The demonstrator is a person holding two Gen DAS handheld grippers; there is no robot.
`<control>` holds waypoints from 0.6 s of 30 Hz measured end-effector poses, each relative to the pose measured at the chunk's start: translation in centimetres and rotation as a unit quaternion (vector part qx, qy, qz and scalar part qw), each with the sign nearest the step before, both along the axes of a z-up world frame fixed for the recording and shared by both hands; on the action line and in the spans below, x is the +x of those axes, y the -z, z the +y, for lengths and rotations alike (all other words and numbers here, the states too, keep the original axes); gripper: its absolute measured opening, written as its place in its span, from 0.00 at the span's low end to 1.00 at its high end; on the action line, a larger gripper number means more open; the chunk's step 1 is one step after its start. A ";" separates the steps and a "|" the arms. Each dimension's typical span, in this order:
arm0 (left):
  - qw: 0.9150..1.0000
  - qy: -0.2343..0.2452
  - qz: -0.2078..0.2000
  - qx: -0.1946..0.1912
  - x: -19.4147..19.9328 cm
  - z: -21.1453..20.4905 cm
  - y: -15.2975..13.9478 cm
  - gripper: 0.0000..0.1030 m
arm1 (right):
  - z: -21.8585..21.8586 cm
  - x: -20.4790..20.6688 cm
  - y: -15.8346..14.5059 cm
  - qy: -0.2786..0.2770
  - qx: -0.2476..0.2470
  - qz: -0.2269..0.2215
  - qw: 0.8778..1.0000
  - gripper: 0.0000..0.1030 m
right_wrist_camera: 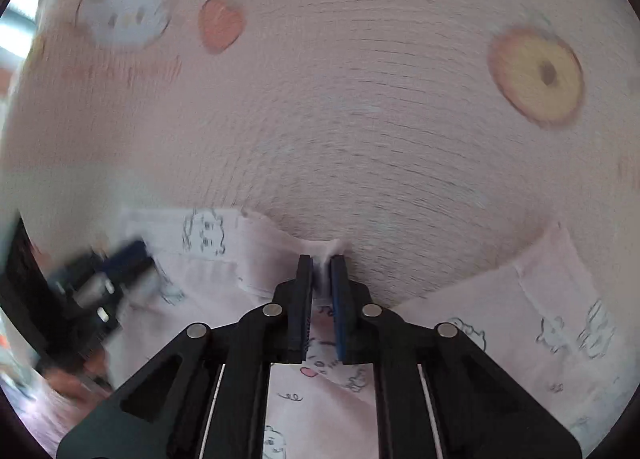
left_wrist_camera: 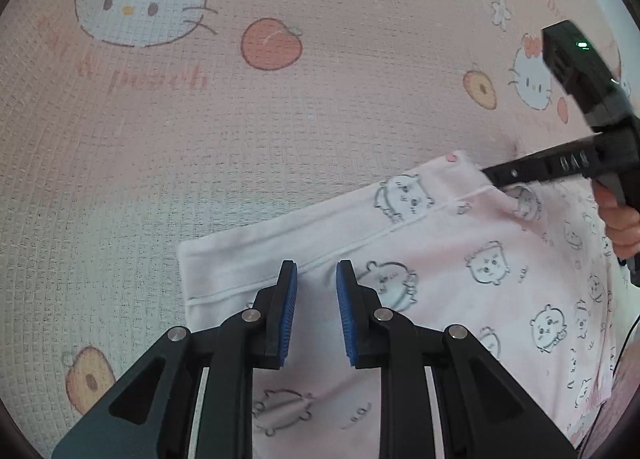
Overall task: Fold clothes
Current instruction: 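Open both grippers and release the pants, pulling back above them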
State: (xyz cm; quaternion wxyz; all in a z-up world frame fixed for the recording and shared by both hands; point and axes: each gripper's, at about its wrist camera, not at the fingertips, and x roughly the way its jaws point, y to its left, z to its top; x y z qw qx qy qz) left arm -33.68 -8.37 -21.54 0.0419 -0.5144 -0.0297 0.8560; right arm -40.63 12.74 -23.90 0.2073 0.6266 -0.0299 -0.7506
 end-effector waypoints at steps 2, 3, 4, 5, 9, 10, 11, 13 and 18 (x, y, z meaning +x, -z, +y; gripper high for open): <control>1.000 0.003 -0.004 -0.002 -0.2 -0.2 0.3 0.22 | -1.5 -0.2 -0.5 -0.024 0.014 0.015 1.000 0.03; 1.000 0.006 -0.004 -0.006 -0.6 -0.1 0.4 0.22 | -1.9 -0.1 -0.9 -0.028 0.023 0.026 0.999 0.03; 1.000 0.009 -0.005 -0.012 -1.0 0.1 0.5 0.22 | -2.0 0.0 -1.2 -0.026 0.034 0.037 0.998 0.02; 1.000 0.009 -0.003 -0.023 -1.1 0.1 0.4 0.22 | -1.7 0.2 -1.6 -0.017 0.048 0.050 0.997 0.02; 0.997 -0.006 0.008 -0.080 -1.1 -0.2 0.3 0.22 | -0.1 0.0 -2.7 0.027 0.080 0.095 0.992 0.02; 0.996 -0.017 0.009 -0.087 -1.5 -0.6 0.3 0.23 | 0.2 -0.2 -2.8 0.035 0.083 0.103 0.991 0.02; 0.995 -0.029 0.009 -0.090 -1.9 -1.2 0.3 0.23 | 0.3 -0.3 -2.9 0.041 0.086 0.111 0.989 0.02; 0.995 -0.049 0.005 -0.085 -2.5 -2.3 0.4 0.24 | 0.2 -0.9 -2.4 0.043 0.094 0.130 0.986 0.02; 0.995 -0.061 0.007 -0.078 -2.5 -2.8 0.2 0.26 | 0.8 -2.1 -0.9 0.039 0.096 0.110 0.988 0.16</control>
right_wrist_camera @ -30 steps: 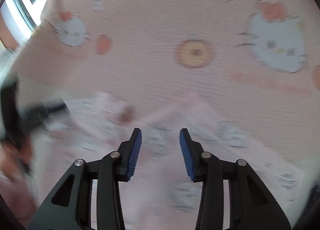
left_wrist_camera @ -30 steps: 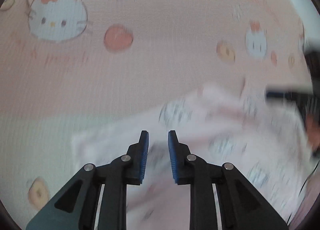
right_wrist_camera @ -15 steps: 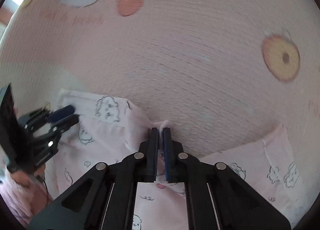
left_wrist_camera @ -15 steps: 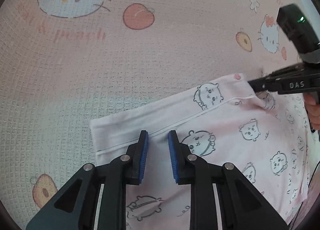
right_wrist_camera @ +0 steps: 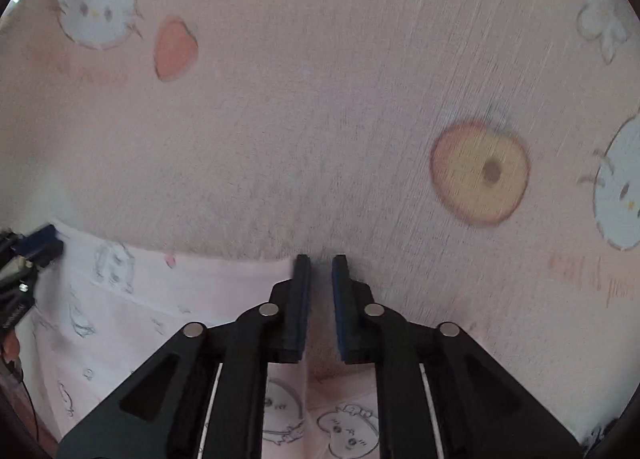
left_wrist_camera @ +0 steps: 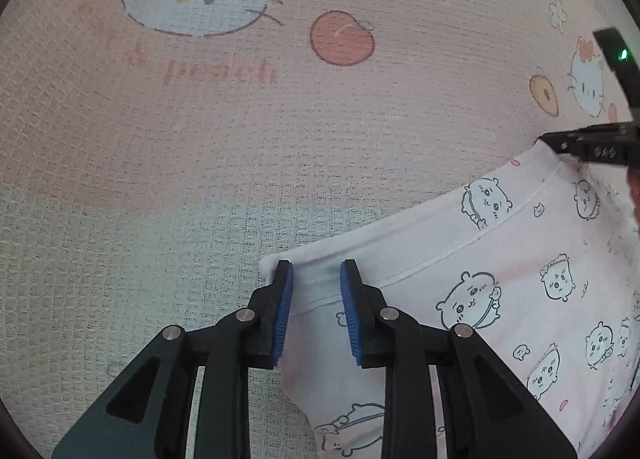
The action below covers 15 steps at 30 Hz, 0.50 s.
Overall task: Fold clothes
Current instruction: 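Open both grippers and release the pants, pulling back above them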
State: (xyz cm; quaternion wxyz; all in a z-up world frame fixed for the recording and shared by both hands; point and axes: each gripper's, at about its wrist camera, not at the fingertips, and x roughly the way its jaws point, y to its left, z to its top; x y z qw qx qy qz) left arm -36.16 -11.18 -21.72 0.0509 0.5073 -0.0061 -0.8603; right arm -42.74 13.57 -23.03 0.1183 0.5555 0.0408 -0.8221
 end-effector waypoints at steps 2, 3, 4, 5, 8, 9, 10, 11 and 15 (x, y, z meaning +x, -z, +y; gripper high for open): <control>1.000 0.009 0.014 0.016 0.4 0.4 -1.0 0.27 | 1.2 1.0 -2.7 0.034 -0.036 0.018 0.999 0.21; 0.999 0.022 0.018 0.033 0.7 0.8 -1.6 0.27 | 1.9 2.2 -4.5 0.045 -0.053 0.033 0.997 0.24; 0.997 0.044 0.017 0.058 1.0 1.6 -2.0 0.30 | 2.5 3.3 -6.3 0.055 -0.070 0.048 0.995 0.26; 0.994 0.070 0.012 0.087 1.4 2.6 -2.4 0.32 | 3.2 4.7 -8.0 0.064 -0.080 0.059 0.993 0.28; 0.984 0.128 -0.020 0.123 3.4 6.8 -2.8 0.34 | 4.3 10.8 -10.8 0.072 -0.064 0.065 0.993 0.32; 0.982 0.138 -0.035 0.122 4.1 8.4 -2.7 0.34 | 4.6 12.9 -10.7 0.073 -0.058 0.060 0.994 0.33; 0.980 0.144 -0.051 0.125 5.1 9.7 -2.6 0.34 | 5.0 15.1 -10.2 0.077 -0.048 0.050 0.995 0.33; 0.979 0.141 -0.067 0.130 6.3 10.7 -2.4 0.34 | 5.1 17.0 -9.5 0.081 -0.038 0.039 0.995 0.33; 0.980 0.096 -0.121 0.129 11.6 12.9 -1.3 0.34 | 5.0 25.0 -3.8 0.105 -0.003 -0.045 0.993 0.33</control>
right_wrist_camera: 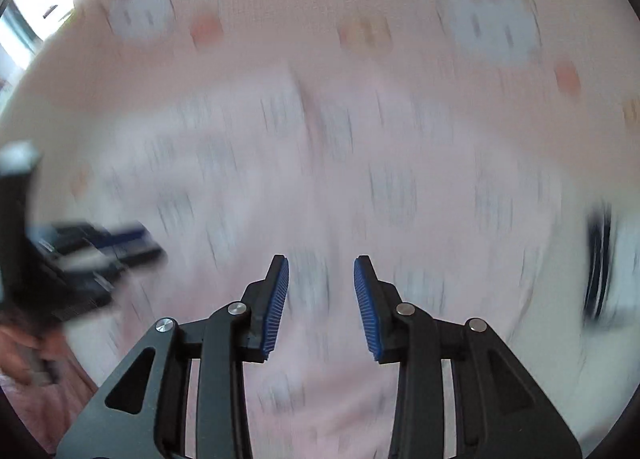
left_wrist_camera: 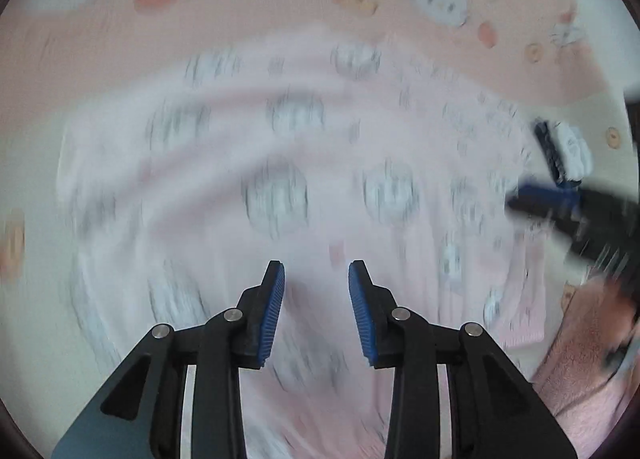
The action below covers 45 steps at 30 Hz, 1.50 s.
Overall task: Fold clothes
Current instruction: 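Open both grippers and release the pants, pulling back above them, then grasp the elastic cuff of the pants leg with the right gripper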
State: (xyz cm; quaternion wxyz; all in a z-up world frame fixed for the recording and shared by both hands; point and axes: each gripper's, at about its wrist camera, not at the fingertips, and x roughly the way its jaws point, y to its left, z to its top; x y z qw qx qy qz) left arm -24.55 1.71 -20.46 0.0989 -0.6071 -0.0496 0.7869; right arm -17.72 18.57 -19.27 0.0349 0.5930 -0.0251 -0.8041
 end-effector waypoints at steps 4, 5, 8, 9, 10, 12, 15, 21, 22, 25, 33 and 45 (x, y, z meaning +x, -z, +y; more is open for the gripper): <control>0.999 -0.038 -0.013 -0.017 4.8 -1.0 0.8 0.34 | 0.9 6.5 3.2 0.050 -0.005 -0.032 0.998 0.34; 0.999 -0.035 -0.010 -0.029 5.7 -1.1 0.7 0.34 | 1.3 7.7 3.4 0.059 -0.006 -0.032 0.998 0.34; 0.995 -0.039 -0.010 -0.086 8.0 -1.4 0.3 0.34 | 1.8 10.3 3.1 0.073 0.017 -0.038 0.996 0.34; 0.995 -0.044 -0.014 -0.084 8.8 -1.8 0.4 0.35 | 2.1 11.3 3.1 0.075 0.023 -0.035 0.996 0.33; 0.996 -0.057 -0.015 -0.071 9.6 -2.4 0.4 0.37 | 2.5 12.4 3.2 0.081 0.025 -0.032 0.996 0.34; 0.995 -0.086 -0.018 -0.043 10.9 -3.6 0.3 0.40 | 3.4 14.4 3.1 0.107 0.015 -0.028 0.994 0.46; 0.994 -0.101 -0.014 -0.044 12.2 -4.1 0.1 0.49 | 4.8 16.4 2.9 0.135 -0.021 -0.031 0.990 0.46; 0.990 -0.135 -0.006 0.029 14.1 -4.8 -0.9 0.49 | 5.6 18.5 1.0 0.159 -0.040 0.013 0.986 0.46; 0.987 -0.150 -0.004 0.059 14.2 -5.3 -1.1 0.49 | 6.0 18.8 0.8 0.173 -0.052 0.018 0.983 0.46; 0.973 -0.185 0.006 0.138 14.8 -6.3 -1.1 0.49 | 7.3 18.7 0.7 0.214 -0.116 0.024 0.970 0.46; 0.961 -0.216 -0.019 0.173 15.1 -4.2 1.1 0.47 | 9.2 17.4 1.9 0.226 -0.205 -0.012 0.952 0.48; 0.970 -0.202 -0.014 0.134 15.9 -3.0 1.0 0.20 | 5.8 16.2 2.0 0.158 -0.105 -0.002 0.982 0.29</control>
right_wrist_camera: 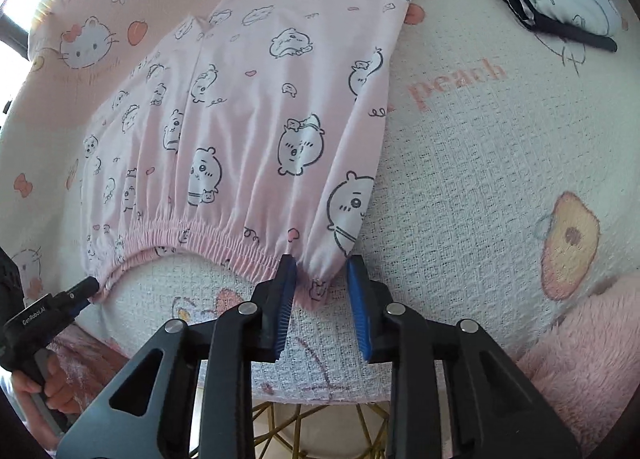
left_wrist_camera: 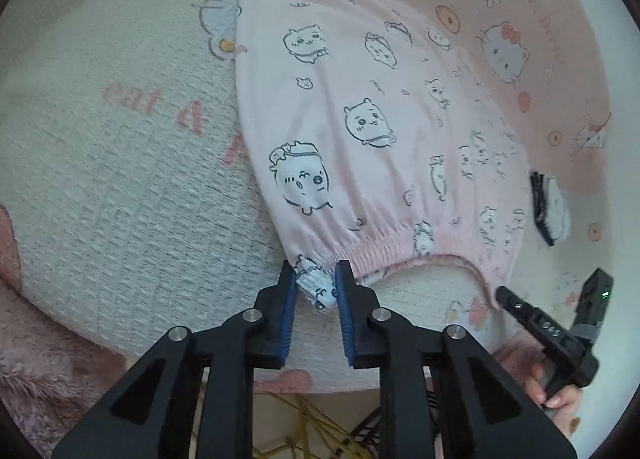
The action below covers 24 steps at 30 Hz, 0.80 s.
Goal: Fold clothes
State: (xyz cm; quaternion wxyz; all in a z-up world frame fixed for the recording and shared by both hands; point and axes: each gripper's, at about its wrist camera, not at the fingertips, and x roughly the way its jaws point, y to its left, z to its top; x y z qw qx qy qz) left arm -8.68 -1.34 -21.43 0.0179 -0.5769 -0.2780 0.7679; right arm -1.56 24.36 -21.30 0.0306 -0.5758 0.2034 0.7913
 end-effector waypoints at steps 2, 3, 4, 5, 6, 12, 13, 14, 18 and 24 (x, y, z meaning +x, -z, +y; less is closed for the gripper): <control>1.000 0.000 -0.002 0.002 0.2 -0.3 0.1 0.20 | 0.1 -0.1 0.1 0.002 -0.011 0.004 1.000 0.35; 1.000 0.000 -0.001 0.004 0.1 -0.3 0.2 0.20 | -0.1 -0.2 0.0 -0.002 -0.004 0.005 1.000 0.34; 1.000 0.002 0.001 0.002 0.0 -0.3 0.2 0.20 | -0.4 -0.3 0.0 -0.010 0.009 0.006 1.000 0.32; 1.000 0.005 0.007 -0.006 -0.1 -0.2 -0.2 0.17 | -0.6 -0.4 -0.1 -0.017 0.018 0.009 1.000 0.15; 1.000 0.008 0.013 -0.016 -0.1 0.0 -0.6 0.16 | -0.9 -0.3 -0.4 -0.024 0.022 0.013 0.999 0.09; 0.996 0.050 0.057 -0.056 2.3 1.1 -4.4 0.15 | -0.9 1.9 -3.9 -0.021 0.010 0.053 0.998 0.08; 0.995 0.053 0.058 -0.058 3.0 1.2 -4.7 0.15 | -0.9 1.7 -4.0 -0.020 0.010 0.056 0.998 0.08; 0.995 0.055 0.053 -0.061 3.4 1.1 -4.6 0.15 | -0.8 1.7 -4.0 -0.017 0.006 0.055 0.998 0.08; 0.997 0.049 0.023 -0.059 4.0 0.3 -3.4 0.15 | -0.6 2.5 -3.0 0.007 -0.034 0.019 0.999 0.08; 0.995 0.043 -0.030 -0.081 4.9 -1.2 -2.1 0.15 | -4.6 -1.6 -2.5 -0.011 0.024 0.017 1.000 0.10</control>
